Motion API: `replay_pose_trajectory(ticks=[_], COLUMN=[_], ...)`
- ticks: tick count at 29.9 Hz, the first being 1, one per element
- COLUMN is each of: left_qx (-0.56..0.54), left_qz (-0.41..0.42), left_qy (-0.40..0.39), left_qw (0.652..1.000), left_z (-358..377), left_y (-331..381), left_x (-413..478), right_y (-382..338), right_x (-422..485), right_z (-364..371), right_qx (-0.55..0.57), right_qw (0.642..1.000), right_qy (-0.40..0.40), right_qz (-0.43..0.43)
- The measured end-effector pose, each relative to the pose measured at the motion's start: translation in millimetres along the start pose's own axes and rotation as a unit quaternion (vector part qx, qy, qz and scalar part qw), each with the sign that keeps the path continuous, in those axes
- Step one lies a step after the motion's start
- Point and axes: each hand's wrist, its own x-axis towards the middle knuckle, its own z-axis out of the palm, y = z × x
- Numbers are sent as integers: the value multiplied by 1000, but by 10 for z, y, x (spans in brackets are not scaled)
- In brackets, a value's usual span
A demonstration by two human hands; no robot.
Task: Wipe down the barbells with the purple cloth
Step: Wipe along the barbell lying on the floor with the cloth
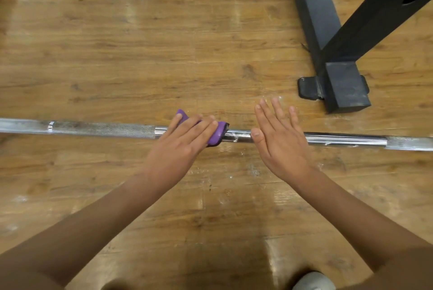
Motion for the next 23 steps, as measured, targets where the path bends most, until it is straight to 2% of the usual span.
replay_pose_trajectory(ticks=[5, 16, 19, 20, 21, 23], left_qx=[-39, 5, -49, -58, -57, -40], left_qz=[-128, -67, -195, -212, -200, -125], left_qy=[40, 34, 21, 18, 17, 20], left_qw=[990, 997, 979, 975, 978, 991], left_z=[-162, -105, -199, -223, -240, -207], left_y=[-235, -42, -230, -248, -210, -37], left_x=[-156, -282, -265, -257, -256, -287], right_y=[-47, -148, -162, -166, -171, -183], right_x=[-78, -304, -337, -345, -359, -381], right_z=[34, 220, 243, 248, 250, 253], right_qx=[17, 76, 82, 85, 88, 89], right_qw=[999, 990, 988, 987, 986, 985], right_qy=[25, 110, 122, 128, 133, 140], right_qz=[20, 52, 48, 48, 48, 46])
